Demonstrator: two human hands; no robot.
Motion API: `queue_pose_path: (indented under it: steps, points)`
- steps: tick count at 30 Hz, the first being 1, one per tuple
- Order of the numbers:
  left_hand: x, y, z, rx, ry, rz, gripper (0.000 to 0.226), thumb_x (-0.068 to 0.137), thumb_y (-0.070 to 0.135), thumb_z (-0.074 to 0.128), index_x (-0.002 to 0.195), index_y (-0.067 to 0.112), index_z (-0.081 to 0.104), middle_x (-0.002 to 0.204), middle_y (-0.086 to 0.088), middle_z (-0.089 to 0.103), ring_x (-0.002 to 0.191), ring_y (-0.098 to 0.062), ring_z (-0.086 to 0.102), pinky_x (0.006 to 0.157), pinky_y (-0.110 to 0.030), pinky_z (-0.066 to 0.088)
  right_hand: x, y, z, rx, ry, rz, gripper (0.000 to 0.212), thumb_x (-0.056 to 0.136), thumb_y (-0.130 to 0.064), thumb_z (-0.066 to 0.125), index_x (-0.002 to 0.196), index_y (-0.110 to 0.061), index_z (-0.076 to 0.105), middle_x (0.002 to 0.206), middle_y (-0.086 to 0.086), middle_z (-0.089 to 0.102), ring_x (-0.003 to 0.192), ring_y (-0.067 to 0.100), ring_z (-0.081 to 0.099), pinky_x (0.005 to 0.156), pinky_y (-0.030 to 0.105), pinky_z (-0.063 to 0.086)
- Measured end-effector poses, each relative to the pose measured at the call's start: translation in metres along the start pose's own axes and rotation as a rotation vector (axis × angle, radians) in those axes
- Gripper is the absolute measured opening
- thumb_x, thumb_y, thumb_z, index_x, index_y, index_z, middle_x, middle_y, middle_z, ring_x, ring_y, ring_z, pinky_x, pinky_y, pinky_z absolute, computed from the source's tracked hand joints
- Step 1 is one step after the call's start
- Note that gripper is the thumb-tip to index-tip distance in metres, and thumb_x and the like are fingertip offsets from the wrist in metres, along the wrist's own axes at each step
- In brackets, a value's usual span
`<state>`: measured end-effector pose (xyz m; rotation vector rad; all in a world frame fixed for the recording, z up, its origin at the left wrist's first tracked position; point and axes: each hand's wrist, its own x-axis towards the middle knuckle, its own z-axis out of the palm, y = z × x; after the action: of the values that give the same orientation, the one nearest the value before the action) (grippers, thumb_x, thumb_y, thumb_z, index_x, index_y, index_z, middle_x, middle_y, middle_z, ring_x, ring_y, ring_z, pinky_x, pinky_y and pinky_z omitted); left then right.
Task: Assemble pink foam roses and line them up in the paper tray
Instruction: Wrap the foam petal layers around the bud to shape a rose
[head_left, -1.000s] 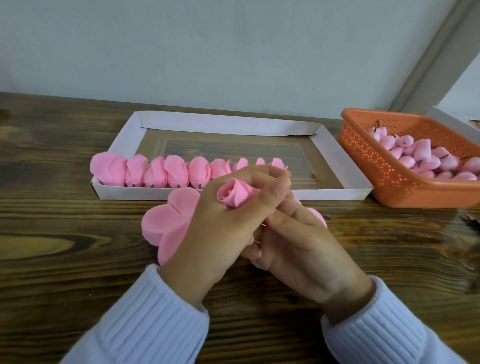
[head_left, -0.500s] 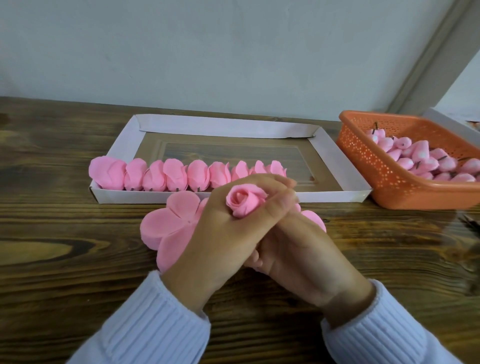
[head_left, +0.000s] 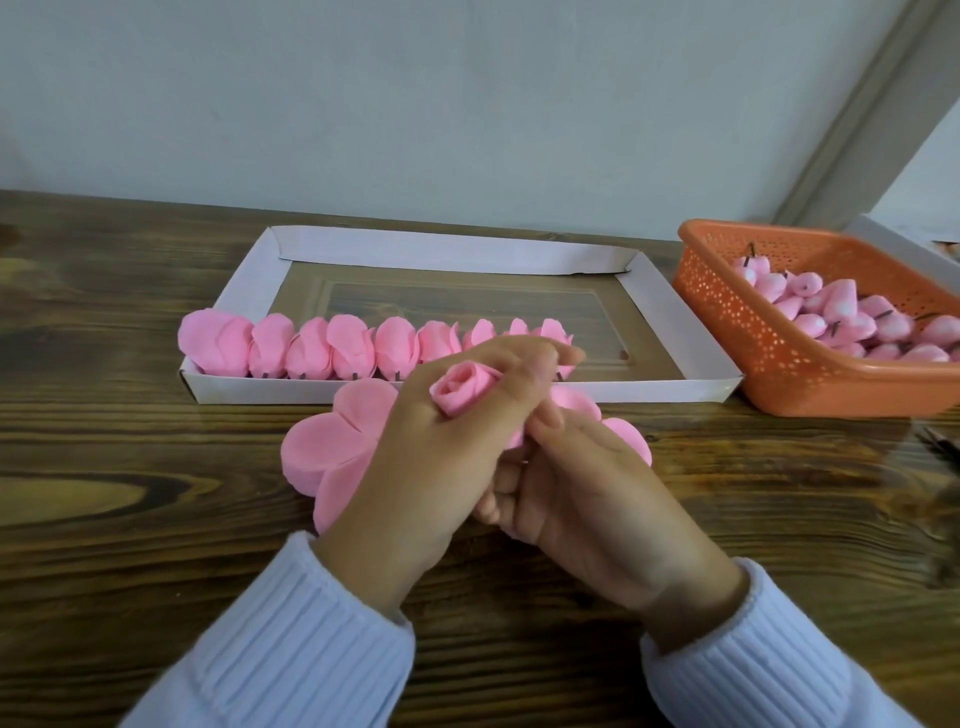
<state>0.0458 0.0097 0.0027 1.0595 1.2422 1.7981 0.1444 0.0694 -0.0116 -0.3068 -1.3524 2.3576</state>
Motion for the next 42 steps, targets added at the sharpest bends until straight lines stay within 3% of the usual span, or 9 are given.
queue_pose_path:
  steps: [2,5,8,11,14,18,20,30,42]
  points:
    - [0.002,0.002,-0.002,-0.084,0.089,-0.009,0.034,0.077,0.049,0.069,0.051,0.026,0.063,0.092,0.003,0.075,0.064,-0.022,0.068,0.062,-0.047,0.046,-0.001,-0.002,0.0,-0.018,-0.004,-0.02,0.032,0.092,-0.027,0.043,0.105,-0.002,0.058,0.078,0.012,0.065,0.064,0.018,0.063,0.057,0.023,0.052]
    - [0.01,0.007,-0.01,-0.402,0.273,-0.062,0.043,0.074,0.054,0.063,0.045,0.024,0.053,0.072,0.006,0.069,0.068,-0.014,0.07,0.061,-0.035,0.047,-0.001,-0.01,-0.001,-0.051,0.067,-0.052,0.038,0.087,-0.021,0.05,0.122,-0.005,0.052,0.099,0.012,0.067,0.072,0.021,0.065,0.051,0.025,0.053]
    - [0.018,0.01,-0.023,-0.703,0.466,-0.064,0.049,0.086,0.047,0.058,0.044,0.023,0.048,0.049,0.009,0.049,0.068,-0.012,0.069,0.08,-0.035,0.048,0.002,-0.018,-0.002,-0.111,0.213,-0.13,0.037,0.084,-0.017,0.058,0.12,-0.009,0.055,0.1,0.011,0.066,0.071,0.018,0.066,0.05,0.024,0.052]
    - [0.02,0.013,-0.036,-0.91,0.501,-0.077,0.052,0.093,0.048,0.053,0.049,0.022,0.049,0.048,0.01,0.045,0.061,-0.009,0.063,0.081,-0.032,0.047,0.006,-0.025,0.0,-0.6,0.341,-0.198,0.015,0.092,-0.011,0.06,0.106,-0.013,0.065,0.094,0.004,0.067,0.071,0.012,0.065,0.058,0.018,0.052]
    - [0.022,0.012,-0.043,-0.964,0.543,-0.089,0.047,0.094,0.047,0.054,0.053,0.022,0.05,0.05,0.011,0.046,0.058,-0.007,0.062,0.077,-0.03,0.047,0.014,-0.022,0.005,-1.249,0.296,-0.241,0.012,0.092,-0.017,0.058,0.099,-0.017,0.069,0.086,-0.008,0.067,0.078,0.005,0.06,0.069,0.013,0.047]
    - [0.024,0.01,-0.044,-0.967,0.578,-0.097,0.045,0.093,0.045,0.056,0.055,0.023,0.049,0.05,0.011,0.045,0.055,-0.006,0.059,0.073,-0.029,0.046,0.033,-0.006,0.017,-1.733,0.238,-0.222,0.025,0.096,-0.031,0.05,0.113,-0.02,0.065,0.105,0.001,0.063,0.098,0.02,0.053,0.086,0.036,0.041]
    - [0.024,0.009,-0.044,-0.976,0.585,-0.096,0.045,0.092,0.045,0.057,0.054,0.022,0.05,0.05,0.011,0.045,0.053,-0.006,0.058,0.072,-0.028,0.046,0.043,0.0,0.021,-1.865,0.241,-0.165,0.03,0.097,-0.037,0.044,0.116,-0.022,0.063,0.108,0.002,0.059,0.103,0.023,0.051,0.087,0.036,0.04]
    - [0.028,0.003,-0.043,-0.965,0.576,-0.113,0.047,0.092,0.046,0.058,0.052,0.022,0.049,0.048,0.011,0.044,0.051,-0.006,0.055,0.077,-0.025,0.044,0.049,0.005,0.022,-1.932,0.355,-0.226,0.018,0.094,-0.033,0.05,0.106,-0.022,0.057,0.101,0.0,0.065,0.097,0.025,0.058,0.07,0.032,0.022]
    - [0.028,0.001,-0.04,-0.91,0.574,-0.121,0.045,0.094,0.047,0.054,0.056,0.023,0.046,0.047,0.011,0.043,0.049,-0.006,0.054,0.074,-0.026,0.043,0.05,0.009,0.019,-1.938,0.388,-0.239,0.018,0.093,-0.024,0.05,0.11,-0.024,0.058,0.107,-0.003,0.062,0.103,0.022,0.055,0.074,0.032,0.028]
